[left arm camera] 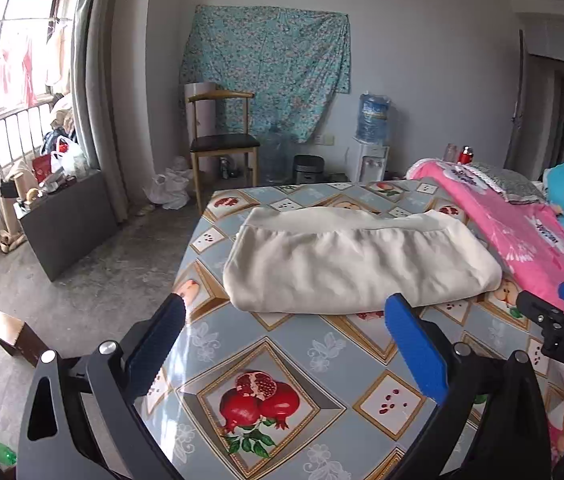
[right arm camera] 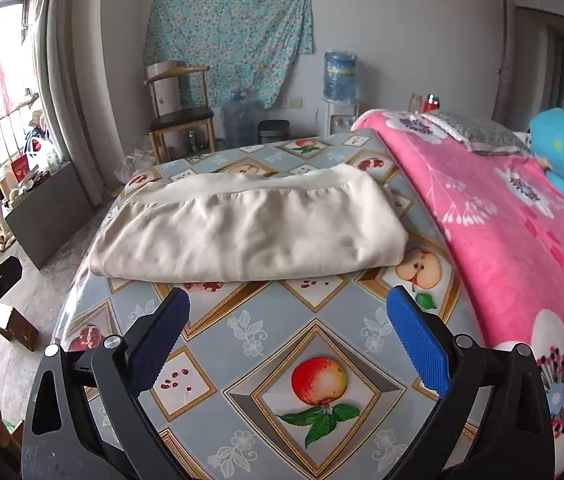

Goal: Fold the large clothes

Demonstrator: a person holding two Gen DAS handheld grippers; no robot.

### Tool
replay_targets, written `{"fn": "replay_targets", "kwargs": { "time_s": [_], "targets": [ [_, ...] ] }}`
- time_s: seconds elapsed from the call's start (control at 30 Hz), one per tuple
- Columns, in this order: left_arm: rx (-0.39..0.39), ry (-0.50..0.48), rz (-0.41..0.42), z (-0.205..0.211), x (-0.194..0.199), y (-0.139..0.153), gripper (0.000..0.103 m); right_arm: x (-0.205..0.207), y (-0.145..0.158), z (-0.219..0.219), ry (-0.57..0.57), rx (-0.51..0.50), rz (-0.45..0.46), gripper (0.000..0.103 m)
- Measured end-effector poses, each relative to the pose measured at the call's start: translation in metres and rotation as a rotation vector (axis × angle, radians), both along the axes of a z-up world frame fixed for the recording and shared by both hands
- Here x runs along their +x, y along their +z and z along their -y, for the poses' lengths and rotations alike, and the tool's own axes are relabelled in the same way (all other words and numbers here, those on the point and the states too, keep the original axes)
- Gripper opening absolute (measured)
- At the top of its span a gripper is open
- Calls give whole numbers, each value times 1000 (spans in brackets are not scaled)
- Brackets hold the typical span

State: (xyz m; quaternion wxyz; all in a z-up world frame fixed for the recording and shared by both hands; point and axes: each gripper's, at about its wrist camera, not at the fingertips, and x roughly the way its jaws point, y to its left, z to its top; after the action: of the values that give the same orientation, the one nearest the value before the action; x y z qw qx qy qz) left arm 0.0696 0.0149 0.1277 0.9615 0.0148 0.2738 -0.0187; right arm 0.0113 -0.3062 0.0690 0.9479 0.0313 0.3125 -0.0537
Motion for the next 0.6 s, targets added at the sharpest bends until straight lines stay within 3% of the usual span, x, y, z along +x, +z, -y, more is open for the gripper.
{"fn": "replay_targets", "kwargs": {
  "time_s": [0.13, 0.3, 0.43, 0.6],
  "targets": [
    [62, 43, 12, 9, -1, 3, 98, 0, 1, -5, -4, -38, -2, 96],
    [68, 80, 24, 10, 3, 2, 98, -1, 4, -7, -14, -60, 6, 96],
    [17, 59, -10, 8, 10, -1, 98, 0, 5, -8, -18, -62, 5, 96],
    [64, 54, -31, 16, 17, -7, 98, 1, 4, -11, -18, -86, 4, 96]
  ]
}}
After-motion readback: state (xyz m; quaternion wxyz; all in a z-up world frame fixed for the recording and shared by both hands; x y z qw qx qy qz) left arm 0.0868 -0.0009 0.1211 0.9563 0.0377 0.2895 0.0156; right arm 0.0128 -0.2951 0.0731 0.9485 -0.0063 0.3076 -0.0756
